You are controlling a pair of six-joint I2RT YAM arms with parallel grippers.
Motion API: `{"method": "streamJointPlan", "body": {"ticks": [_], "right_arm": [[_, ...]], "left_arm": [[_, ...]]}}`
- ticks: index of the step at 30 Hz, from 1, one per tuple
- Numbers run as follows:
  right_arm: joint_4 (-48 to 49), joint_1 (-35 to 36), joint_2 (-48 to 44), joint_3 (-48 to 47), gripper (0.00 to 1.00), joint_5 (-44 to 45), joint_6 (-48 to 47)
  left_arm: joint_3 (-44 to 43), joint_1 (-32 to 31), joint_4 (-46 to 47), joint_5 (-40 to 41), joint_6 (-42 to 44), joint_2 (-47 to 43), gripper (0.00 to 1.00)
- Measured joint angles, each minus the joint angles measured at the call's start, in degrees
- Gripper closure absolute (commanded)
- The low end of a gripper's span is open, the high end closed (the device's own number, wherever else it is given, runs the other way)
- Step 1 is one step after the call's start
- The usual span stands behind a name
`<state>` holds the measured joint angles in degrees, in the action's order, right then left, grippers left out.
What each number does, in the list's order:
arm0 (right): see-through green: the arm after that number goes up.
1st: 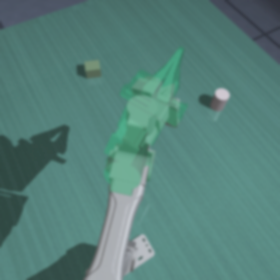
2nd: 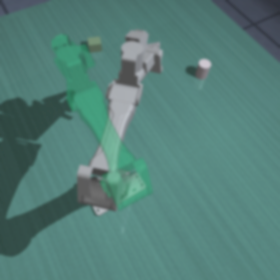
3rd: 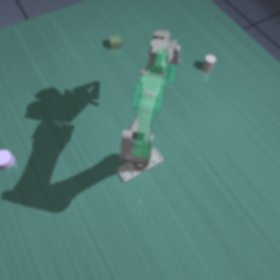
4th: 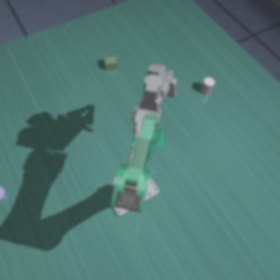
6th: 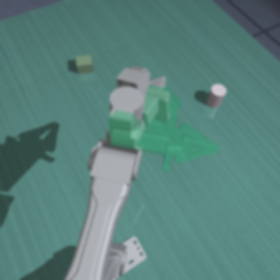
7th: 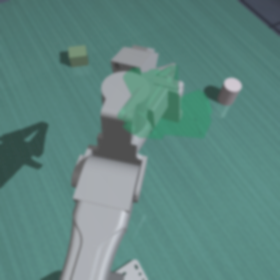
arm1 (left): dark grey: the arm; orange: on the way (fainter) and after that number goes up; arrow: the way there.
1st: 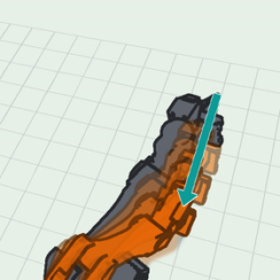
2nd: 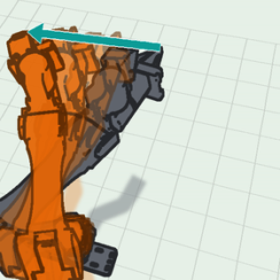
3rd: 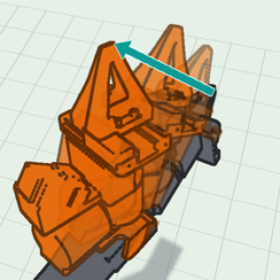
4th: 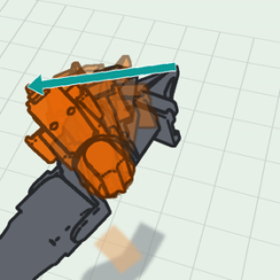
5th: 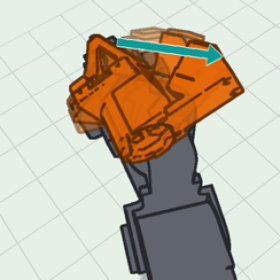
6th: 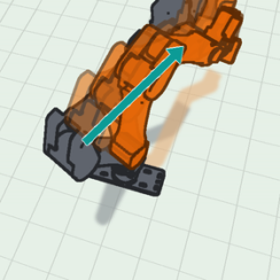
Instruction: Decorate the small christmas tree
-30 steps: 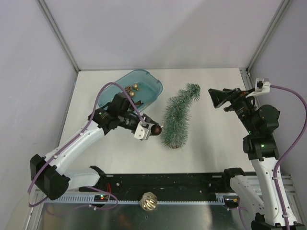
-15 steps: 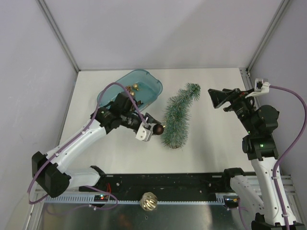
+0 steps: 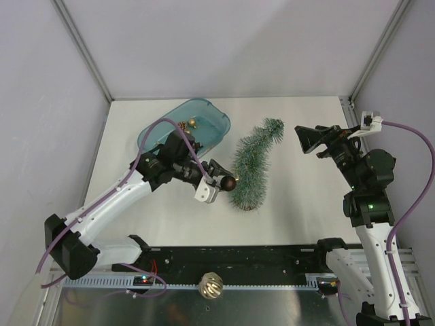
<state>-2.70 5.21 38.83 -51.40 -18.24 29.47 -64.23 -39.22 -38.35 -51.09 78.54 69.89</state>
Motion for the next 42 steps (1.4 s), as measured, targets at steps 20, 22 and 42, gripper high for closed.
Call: {"method": "streamJointPlan", "body": {"ticks": [20, 22, 42], "right_arm": [[0.0, 0.0, -0.1, 0.0, 0.01, 0.0, 0.0], [0.0, 0.0, -0.1, 0.0, 0.01, 0.0, 0.0], [0.0, 0.0, -0.1, 0.0, 0.01, 0.0, 0.0]], "left_arm": [[0.1, -4.2, 3.1, 6.0, 0.6, 2.0, 1.0], [0.4, -4.2, 4.2, 7.0, 0.6, 2.1, 1.0], [6.4, -4.5, 8.5, 13.5, 0.3, 0.1, 1.0]]}}
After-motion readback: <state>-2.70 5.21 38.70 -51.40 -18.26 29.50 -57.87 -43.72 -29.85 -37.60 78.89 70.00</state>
